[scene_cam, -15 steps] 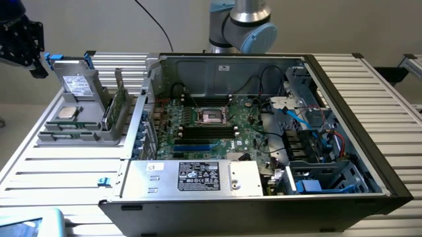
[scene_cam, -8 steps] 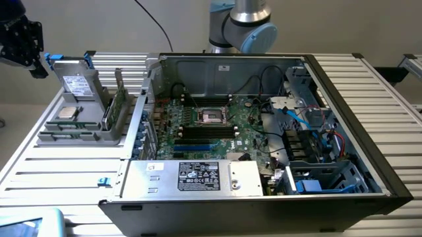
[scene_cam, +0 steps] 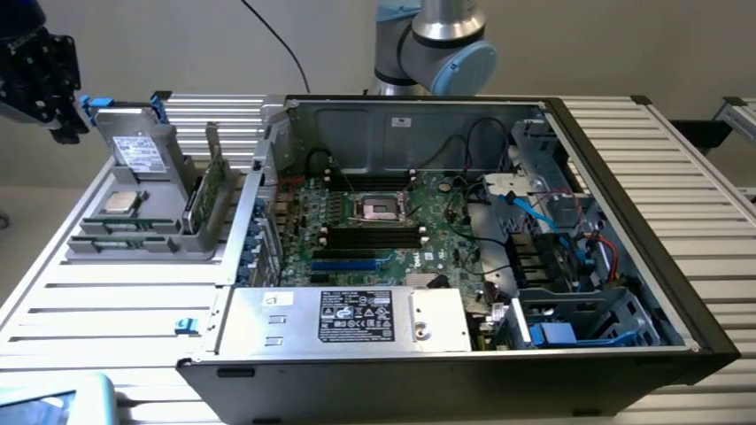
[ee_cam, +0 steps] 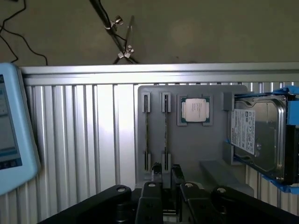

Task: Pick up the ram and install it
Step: 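Pick up the ram and move it above insertion slot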

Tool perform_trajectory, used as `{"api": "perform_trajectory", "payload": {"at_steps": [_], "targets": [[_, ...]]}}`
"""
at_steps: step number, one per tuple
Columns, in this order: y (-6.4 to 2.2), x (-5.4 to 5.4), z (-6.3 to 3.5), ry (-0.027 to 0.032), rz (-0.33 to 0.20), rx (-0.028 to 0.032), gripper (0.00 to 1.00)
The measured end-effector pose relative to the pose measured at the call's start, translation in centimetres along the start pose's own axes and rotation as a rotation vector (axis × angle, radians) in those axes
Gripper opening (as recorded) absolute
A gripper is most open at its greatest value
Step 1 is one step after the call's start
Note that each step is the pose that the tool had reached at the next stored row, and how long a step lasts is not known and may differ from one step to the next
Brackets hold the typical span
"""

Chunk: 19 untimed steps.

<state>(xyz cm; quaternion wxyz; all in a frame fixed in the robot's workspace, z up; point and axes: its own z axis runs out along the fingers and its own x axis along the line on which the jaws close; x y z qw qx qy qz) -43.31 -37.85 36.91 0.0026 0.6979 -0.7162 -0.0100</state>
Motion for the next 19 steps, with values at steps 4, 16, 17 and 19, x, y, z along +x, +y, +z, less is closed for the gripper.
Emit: {"api": "perform_trajectory", "payload": {"at_steps": [4, 16, 17, 19], "targets": [[0.00, 0.0, 0.00, 0.0002, -0.001, -0.0001, 0.42], [-0.01, 0.0, 0.95, 0.0137, 0.059, 0.0218, 0.49], [-0.01, 0.0, 1.02, 0.0158, 0.063, 0.0241, 0.49], [-0.02, 0.0, 1.31, 0.0193, 0.063, 0.0248, 0.49]]}}
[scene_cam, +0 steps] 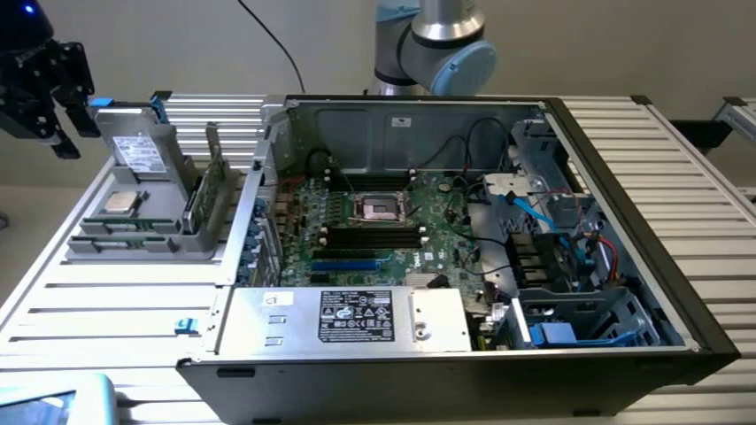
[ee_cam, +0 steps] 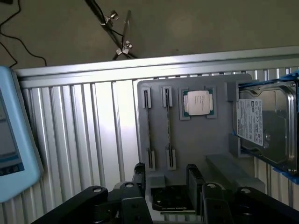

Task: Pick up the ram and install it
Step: 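Pick up the ram and move it above insertion slot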

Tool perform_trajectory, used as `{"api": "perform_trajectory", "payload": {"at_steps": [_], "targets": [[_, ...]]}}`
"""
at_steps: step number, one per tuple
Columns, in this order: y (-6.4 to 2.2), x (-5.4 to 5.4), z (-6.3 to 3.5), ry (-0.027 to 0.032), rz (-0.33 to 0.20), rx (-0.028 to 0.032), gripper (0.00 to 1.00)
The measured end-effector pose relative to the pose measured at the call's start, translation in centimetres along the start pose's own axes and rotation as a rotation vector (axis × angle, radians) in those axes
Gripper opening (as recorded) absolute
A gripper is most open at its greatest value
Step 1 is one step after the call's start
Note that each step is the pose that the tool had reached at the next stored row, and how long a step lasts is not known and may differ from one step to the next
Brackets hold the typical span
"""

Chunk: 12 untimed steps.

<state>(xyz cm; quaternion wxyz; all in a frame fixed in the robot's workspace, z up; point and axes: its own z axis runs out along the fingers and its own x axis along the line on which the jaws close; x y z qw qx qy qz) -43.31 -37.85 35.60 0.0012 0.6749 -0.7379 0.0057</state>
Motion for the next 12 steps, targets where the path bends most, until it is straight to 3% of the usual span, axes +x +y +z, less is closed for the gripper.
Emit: {"api": "perform_trajectory", "payload": {"at_steps": [5, 12], "targets": [[0.00, 0.1, 0.91, 0.0005, 0.000, -0.0001, 0.49], [-0.10, 1.3, 2.08, 0.0003, 0.000, 0.0002, 0.49]]}}
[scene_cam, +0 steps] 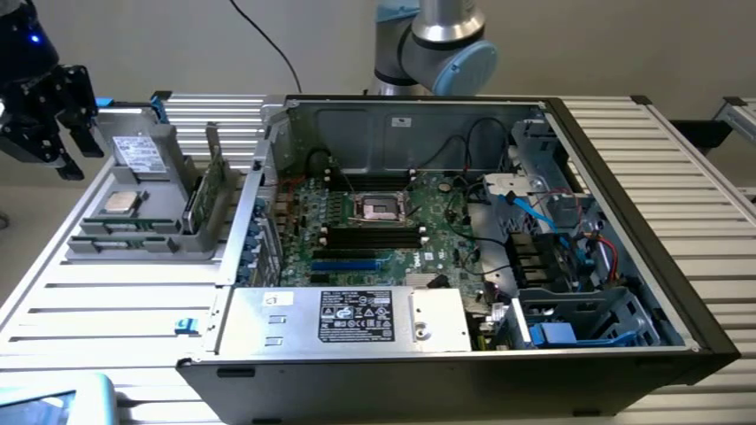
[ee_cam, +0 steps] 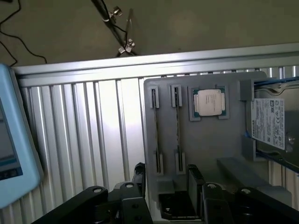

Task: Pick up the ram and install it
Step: 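Pick up the ram and move it above insertion slot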

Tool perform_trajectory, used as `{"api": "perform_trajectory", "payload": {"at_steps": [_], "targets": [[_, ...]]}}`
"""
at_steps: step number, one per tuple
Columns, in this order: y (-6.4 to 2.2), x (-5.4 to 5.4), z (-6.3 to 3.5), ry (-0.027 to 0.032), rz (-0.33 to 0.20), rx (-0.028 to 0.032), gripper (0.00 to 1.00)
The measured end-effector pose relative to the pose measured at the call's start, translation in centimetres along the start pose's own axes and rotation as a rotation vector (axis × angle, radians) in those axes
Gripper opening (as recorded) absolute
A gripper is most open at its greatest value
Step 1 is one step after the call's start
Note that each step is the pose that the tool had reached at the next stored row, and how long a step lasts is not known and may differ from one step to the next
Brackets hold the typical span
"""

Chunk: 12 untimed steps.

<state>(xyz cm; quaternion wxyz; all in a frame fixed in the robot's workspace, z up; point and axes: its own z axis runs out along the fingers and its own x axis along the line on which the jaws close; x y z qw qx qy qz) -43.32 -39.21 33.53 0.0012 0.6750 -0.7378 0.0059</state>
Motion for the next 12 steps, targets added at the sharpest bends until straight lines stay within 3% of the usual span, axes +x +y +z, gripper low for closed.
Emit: {"api": "perform_trajectory", "payload": {"at_steps": [12], "targets": [[-0.21, 0.9, 1.98, 0.0001, 0.000, -0.0008, 0.49]]}}
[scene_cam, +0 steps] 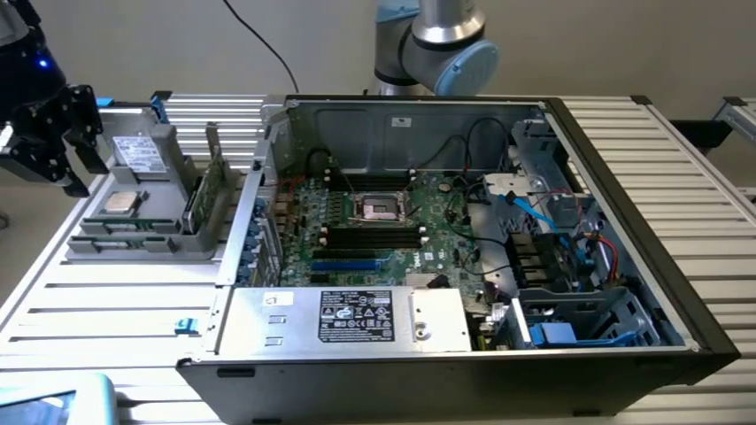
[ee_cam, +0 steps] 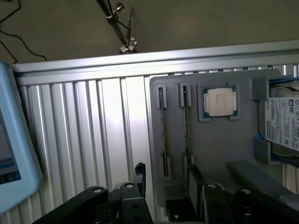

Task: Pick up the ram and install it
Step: 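Pick up the ram and move it above insertion slot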

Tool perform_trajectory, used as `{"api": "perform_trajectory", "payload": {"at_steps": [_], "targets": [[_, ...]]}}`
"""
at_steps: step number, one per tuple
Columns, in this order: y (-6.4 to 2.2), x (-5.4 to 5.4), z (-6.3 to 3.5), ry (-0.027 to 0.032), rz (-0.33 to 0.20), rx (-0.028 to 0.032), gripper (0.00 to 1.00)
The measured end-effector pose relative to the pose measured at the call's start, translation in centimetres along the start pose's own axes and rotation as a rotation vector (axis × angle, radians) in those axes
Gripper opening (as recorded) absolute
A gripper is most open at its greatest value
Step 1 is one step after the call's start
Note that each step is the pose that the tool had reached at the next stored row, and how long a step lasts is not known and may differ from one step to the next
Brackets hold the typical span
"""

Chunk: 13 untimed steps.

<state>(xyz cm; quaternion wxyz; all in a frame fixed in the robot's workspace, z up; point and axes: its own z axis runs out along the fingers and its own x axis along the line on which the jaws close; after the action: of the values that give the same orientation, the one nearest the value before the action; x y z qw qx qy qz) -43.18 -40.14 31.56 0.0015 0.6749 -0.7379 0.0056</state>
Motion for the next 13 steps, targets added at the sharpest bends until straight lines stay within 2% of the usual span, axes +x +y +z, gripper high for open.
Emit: {"api": "perform_trajectory", "payload": {"at_steps": [13], "targets": [[-0.14, -0.1, 2.36, -0.0019, 0.002, -0.0002, 0.49]]}}
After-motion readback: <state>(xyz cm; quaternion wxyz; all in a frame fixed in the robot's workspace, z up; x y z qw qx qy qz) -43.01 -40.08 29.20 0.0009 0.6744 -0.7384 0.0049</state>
